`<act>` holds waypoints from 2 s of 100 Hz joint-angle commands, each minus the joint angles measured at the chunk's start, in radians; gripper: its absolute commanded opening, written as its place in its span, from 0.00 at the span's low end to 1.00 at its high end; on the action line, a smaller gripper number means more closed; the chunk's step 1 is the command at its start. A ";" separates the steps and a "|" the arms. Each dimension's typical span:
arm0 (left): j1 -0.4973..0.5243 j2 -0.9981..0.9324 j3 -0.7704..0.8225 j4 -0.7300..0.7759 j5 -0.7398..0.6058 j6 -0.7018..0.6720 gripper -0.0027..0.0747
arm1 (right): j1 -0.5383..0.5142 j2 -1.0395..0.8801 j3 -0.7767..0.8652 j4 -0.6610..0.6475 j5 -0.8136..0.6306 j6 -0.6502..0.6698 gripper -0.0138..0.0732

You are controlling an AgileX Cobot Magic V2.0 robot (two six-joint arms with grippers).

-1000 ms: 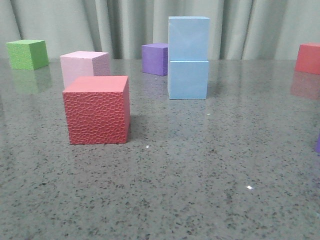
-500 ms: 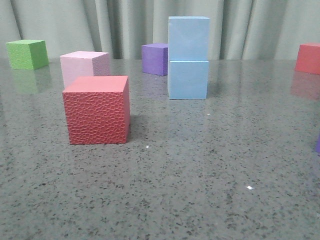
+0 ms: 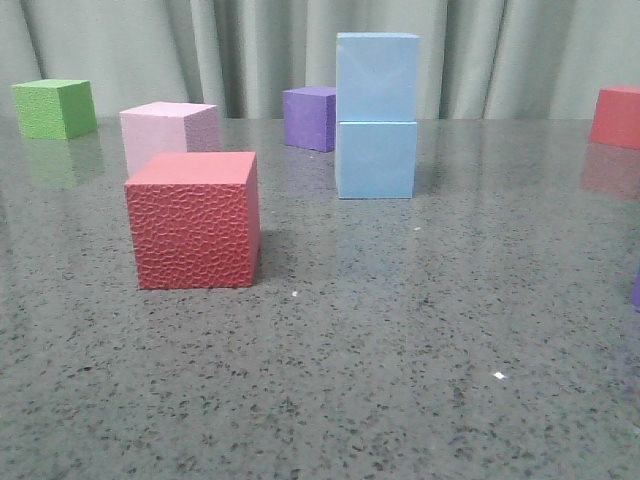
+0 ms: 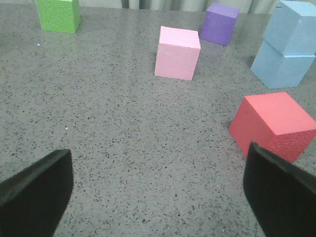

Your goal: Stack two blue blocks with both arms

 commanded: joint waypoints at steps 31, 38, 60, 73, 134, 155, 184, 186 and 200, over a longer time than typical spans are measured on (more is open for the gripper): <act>-0.001 0.007 -0.025 -0.037 -0.068 -0.003 0.37 | -0.005 0.002 -0.024 -0.017 -0.069 -0.005 0.22; -0.001 0.007 -0.025 -0.037 -0.068 -0.003 0.24 | -0.005 0.002 -0.024 -0.017 -0.069 -0.005 0.16; -0.001 0.007 -0.025 -0.037 -0.068 -0.003 0.01 | -0.005 0.002 -0.024 -0.017 -0.069 -0.005 0.02; -0.001 0.007 -0.025 -0.037 -0.068 -0.003 0.01 | -0.005 0.002 -0.024 -0.017 -0.068 -0.005 0.02; -0.001 0.007 -0.025 -0.037 -0.068 -0.003 0.01 | -0.005 0.002 -0.024 -0.017 -0.065 -0.005 0.02; -0.001 0.007 -0.025 -0.037 -0.068 -0.003 0.01 | -0.005 0.002 -0.024 -0.017 -0.065 -0.005 0.02; -0.016 0.007 -0.025 -0.037 -0.068 -0.003 0.01 | -0.005 0.002 -0.024 -0.017 -0.065 -0.005 0.02; -0.019 0.007 -0.025 -0.037 -0.068 -0.003 0.01 | -0.005 0.002 -0.024 -0.017 -0.065 -0.005 0.02; -0.023 0.004 -0.025 0.029 -0.092 -0.003 0.01 | -0.005 0.002 -0.024 -0.017 -0.065 -0.005 0.02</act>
